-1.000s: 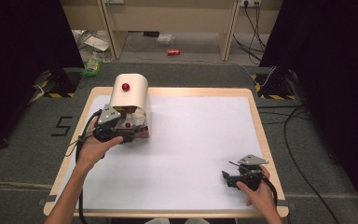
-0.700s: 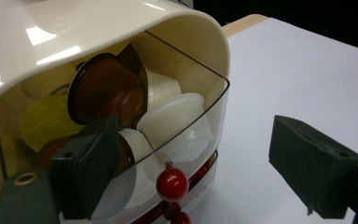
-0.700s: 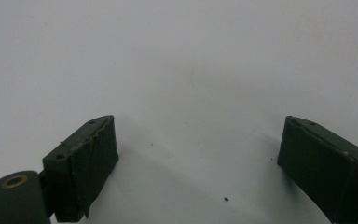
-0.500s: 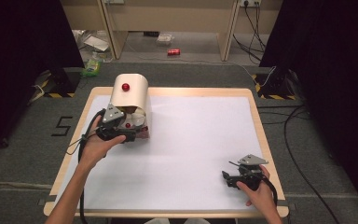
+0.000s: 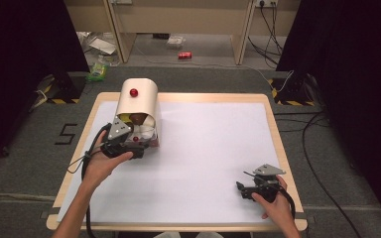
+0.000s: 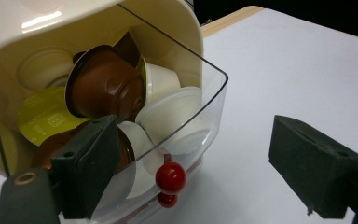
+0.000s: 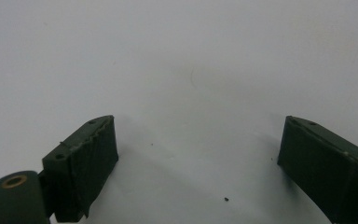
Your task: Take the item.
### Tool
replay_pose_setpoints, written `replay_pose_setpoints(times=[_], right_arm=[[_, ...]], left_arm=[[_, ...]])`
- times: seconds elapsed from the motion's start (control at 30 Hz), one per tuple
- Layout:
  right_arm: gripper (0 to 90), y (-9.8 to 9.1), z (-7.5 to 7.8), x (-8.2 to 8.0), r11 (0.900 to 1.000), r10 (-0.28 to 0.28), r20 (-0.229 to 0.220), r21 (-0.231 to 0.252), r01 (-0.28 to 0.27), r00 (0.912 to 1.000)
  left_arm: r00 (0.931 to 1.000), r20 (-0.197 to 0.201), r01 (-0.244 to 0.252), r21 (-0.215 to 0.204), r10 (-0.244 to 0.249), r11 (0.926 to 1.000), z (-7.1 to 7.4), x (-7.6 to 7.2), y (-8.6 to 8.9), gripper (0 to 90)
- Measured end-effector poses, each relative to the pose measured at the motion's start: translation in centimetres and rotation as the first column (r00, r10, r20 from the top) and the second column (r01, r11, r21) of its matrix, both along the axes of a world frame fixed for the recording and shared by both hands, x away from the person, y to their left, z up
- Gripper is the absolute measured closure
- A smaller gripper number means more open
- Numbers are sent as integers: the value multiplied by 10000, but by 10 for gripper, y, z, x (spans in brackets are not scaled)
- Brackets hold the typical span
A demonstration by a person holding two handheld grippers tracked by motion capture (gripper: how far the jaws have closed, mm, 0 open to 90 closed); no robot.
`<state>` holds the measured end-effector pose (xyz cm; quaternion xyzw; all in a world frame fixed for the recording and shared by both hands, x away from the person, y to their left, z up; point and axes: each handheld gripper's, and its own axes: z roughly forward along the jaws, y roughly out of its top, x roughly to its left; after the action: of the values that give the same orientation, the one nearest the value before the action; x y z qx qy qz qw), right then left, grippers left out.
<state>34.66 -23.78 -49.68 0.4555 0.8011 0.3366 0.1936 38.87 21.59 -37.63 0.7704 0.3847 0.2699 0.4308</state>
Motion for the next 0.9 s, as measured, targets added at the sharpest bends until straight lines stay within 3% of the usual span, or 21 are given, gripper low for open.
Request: replay_pose_setpoints(times=[0.9], right_arm=[[118, 0, 0, 0, 10000, 3, -3, -1, -3, 10000]], left_arm=[[9998, 160, 140, 349, -145, 9993, -5, -32, -2, 170]])
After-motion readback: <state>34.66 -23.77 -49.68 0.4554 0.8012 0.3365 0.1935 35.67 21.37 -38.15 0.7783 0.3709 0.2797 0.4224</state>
